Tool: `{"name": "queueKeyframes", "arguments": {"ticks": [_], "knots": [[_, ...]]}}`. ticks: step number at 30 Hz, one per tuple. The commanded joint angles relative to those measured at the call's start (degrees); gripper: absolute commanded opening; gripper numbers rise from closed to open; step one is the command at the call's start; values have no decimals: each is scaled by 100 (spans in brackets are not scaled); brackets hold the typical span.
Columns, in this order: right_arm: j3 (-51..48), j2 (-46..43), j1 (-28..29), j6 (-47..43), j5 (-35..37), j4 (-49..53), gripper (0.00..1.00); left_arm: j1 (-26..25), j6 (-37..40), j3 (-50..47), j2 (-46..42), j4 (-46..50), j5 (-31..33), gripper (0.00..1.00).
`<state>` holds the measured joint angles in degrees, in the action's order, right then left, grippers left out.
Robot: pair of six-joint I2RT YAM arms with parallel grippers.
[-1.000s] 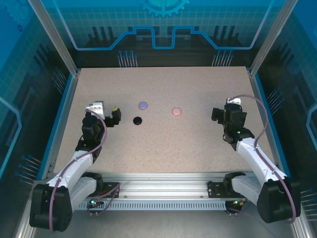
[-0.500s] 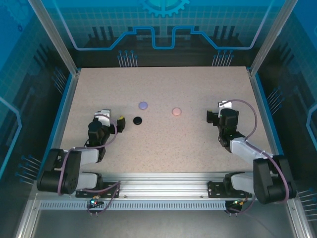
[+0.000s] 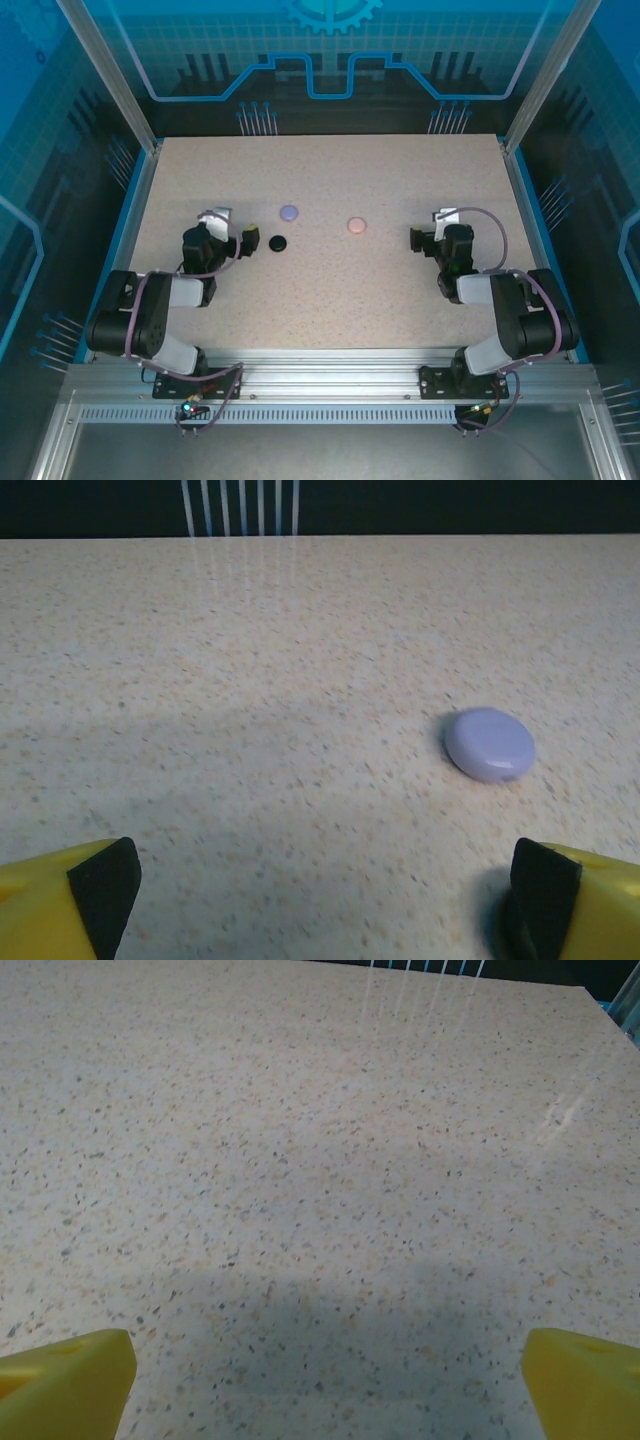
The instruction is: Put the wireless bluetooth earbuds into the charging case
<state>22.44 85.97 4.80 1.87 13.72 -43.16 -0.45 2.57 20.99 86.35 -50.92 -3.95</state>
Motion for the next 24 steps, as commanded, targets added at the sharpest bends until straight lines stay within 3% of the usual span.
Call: {"name": "queueKeyframes", "arguments": {"ticks": [1, 16, 20, 24], "knots": [[141, 5, -82, 18, -266, -152, 100, 177, -309, 274, 88, 538, 309, 99], [114, 16, -29, -11, -202, -202, 100, 126, -266, 269, 91, 521, 411, 99], [235, 36, -184, -107, -866, 9, 100, 81, -250, 261, 93, 497, 494, 99], [193, 25, -132, -145, -801, -60, 100, 64, -248, 247, 81, 478, 529, 99]]}}
